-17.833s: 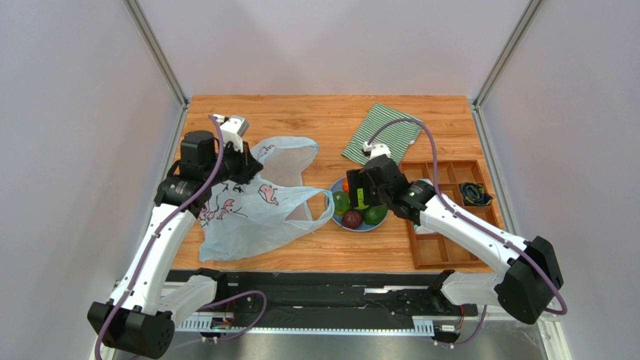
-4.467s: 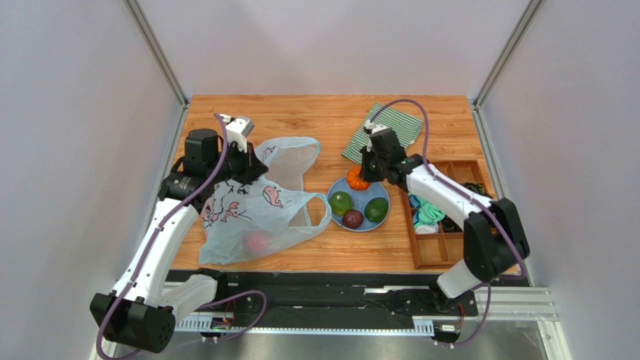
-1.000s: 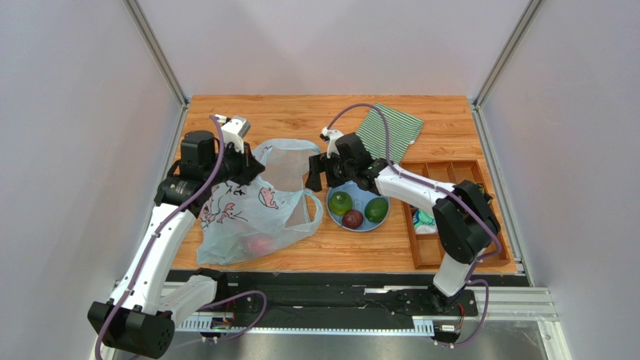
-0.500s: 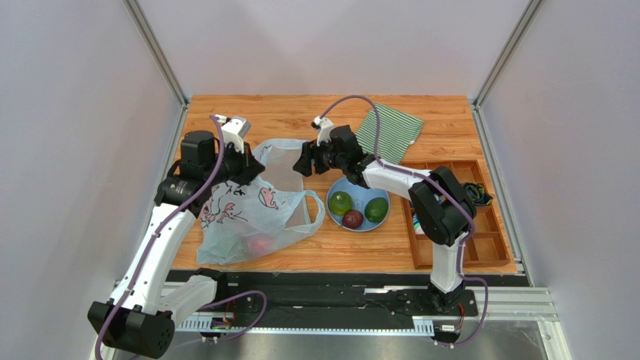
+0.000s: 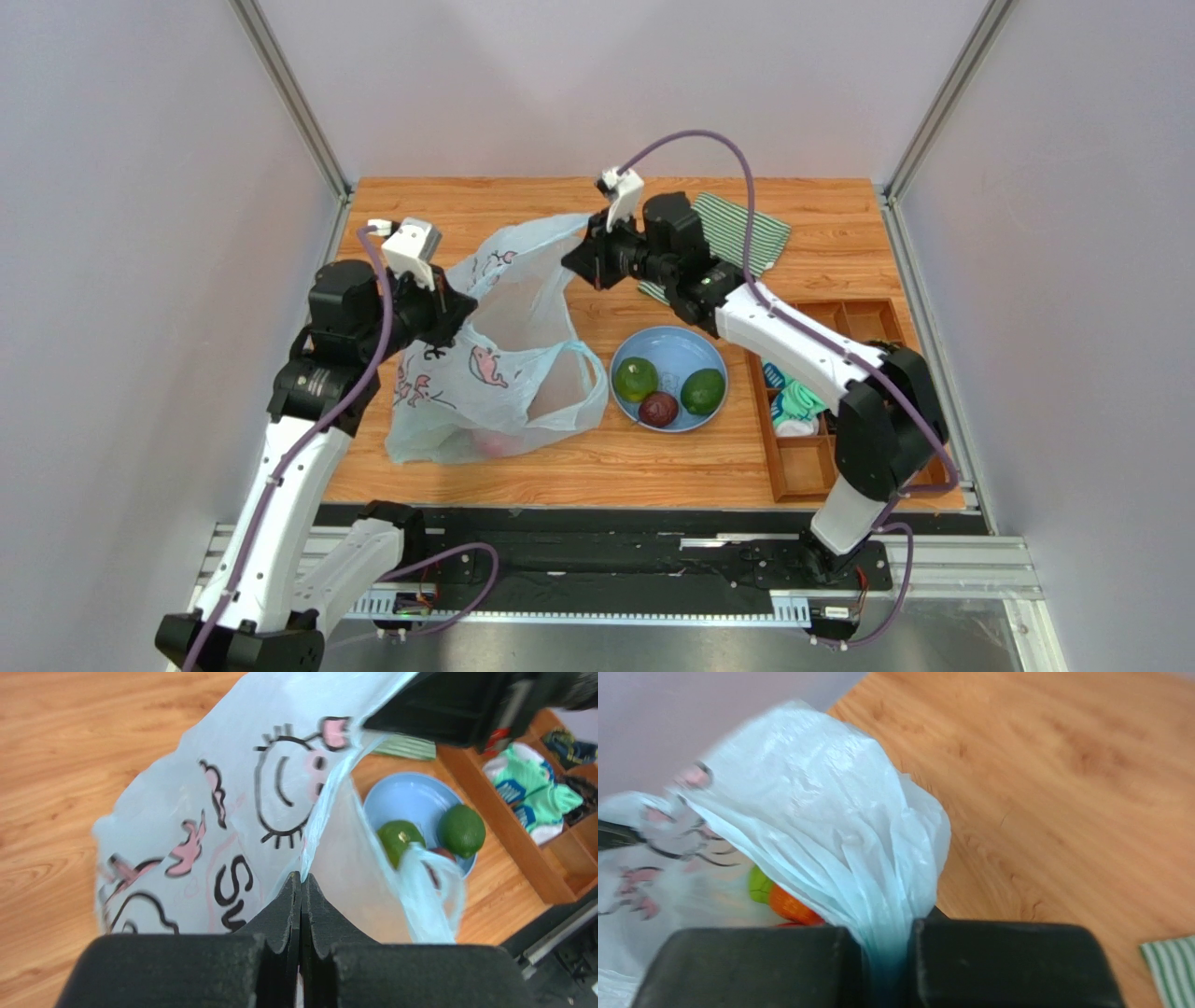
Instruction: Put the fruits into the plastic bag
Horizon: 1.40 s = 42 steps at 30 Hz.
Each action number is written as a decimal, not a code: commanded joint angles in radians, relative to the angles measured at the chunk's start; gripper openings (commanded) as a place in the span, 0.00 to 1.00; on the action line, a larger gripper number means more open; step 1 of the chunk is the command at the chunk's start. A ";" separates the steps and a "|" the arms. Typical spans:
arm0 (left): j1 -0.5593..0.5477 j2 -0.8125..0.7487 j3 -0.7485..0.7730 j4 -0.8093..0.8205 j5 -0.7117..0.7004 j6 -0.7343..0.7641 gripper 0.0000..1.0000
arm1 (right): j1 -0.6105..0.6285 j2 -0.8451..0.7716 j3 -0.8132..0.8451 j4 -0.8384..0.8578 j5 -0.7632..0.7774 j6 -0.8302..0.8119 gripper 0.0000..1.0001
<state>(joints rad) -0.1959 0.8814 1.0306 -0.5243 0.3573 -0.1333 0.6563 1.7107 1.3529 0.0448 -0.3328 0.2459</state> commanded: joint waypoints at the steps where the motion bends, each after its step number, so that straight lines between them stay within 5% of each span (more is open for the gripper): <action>1: 0.033 -0.082 -0.032 0.111 -0.047 -0.061 0.00 | 0.019 -0.088 0.201 -0.140 0.092 -0.083 0.00; 15: 0.217 0.025 -0.070 0.181 0.178 -0.216 0.00 | 0.057 0.115 0.503 -0.335 0.123 -0.091 0.01; 18: 0.219 0.059 -0.063 0.172 0.212 -0.215 0.00 | 0.057 0.132 0.511 -0.358 0.130 -0.091 0.10; 25: 0.220 0.068 -0.064 0.176 0.235 -0.204 0.00 | 0.057 0.067 0.489 -0.370 0.121 -0.115 0.69; 27: 0.219 0.070 -0.063 0.175 0.239 -0.203 0.00 | 0.057 0.029 0.474 -0.381 0.120 -0.122 0.76; 42: 0.219 0.054 -0.043 0.136 0.239 -0.163 0.00 | -0.003 -0.436 -0.096 -0.433 0.359 -0.065 0.86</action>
<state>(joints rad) 0.0158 0.9573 0.9600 -0.3862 0.5762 -0.3267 0.7033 1.3098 1.3834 -0.3622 -0.0669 0.1444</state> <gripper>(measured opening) 0.007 0.852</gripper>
